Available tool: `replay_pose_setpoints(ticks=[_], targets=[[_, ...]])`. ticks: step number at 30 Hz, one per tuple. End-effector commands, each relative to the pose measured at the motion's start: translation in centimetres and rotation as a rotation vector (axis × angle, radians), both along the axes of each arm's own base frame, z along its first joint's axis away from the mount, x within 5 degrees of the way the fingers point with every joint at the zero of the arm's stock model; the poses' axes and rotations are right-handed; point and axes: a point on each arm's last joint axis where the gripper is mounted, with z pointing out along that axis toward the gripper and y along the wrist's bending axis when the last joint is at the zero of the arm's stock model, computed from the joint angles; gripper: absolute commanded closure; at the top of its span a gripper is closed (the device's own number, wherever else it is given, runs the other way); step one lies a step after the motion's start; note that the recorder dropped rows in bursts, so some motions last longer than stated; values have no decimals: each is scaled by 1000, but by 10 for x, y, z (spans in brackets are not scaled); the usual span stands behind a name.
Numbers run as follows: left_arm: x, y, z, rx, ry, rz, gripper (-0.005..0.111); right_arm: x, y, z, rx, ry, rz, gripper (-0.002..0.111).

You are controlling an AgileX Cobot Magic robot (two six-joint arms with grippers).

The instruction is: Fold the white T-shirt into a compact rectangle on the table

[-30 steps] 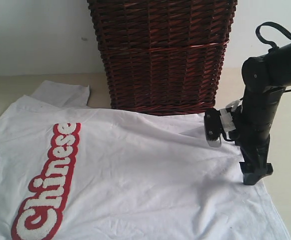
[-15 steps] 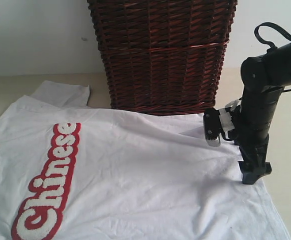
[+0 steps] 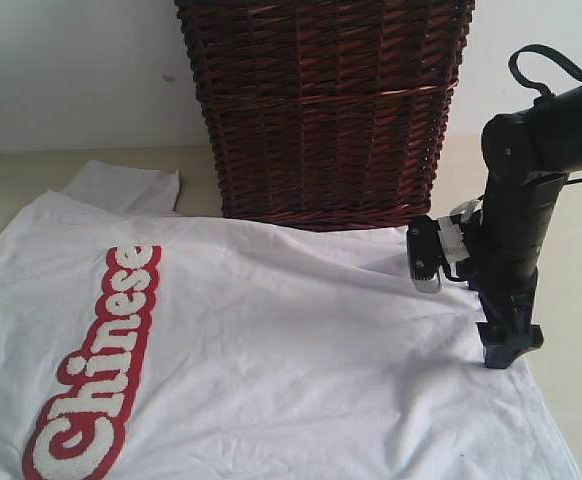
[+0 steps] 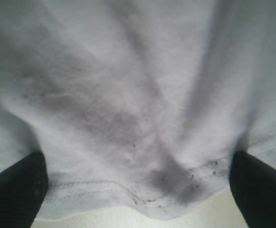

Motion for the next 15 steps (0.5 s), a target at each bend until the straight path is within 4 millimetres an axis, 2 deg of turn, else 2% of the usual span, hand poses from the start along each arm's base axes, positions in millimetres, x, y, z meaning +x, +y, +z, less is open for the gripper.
replay_pose_setpoints(ticks=[1, 8, 15], targets=[[-1, -2, 0, -5, 1, -1, 1, 0, -2, -14, -3, 18, 3, 3], [-1, -2, 0, -5, 1, -1, 1, -2, -2, -14, -4, 23, -82, 3], [-1, -2, 0, -5, 1, -1, 1, 1, -1, -14, 7, -7, -78, 4]])
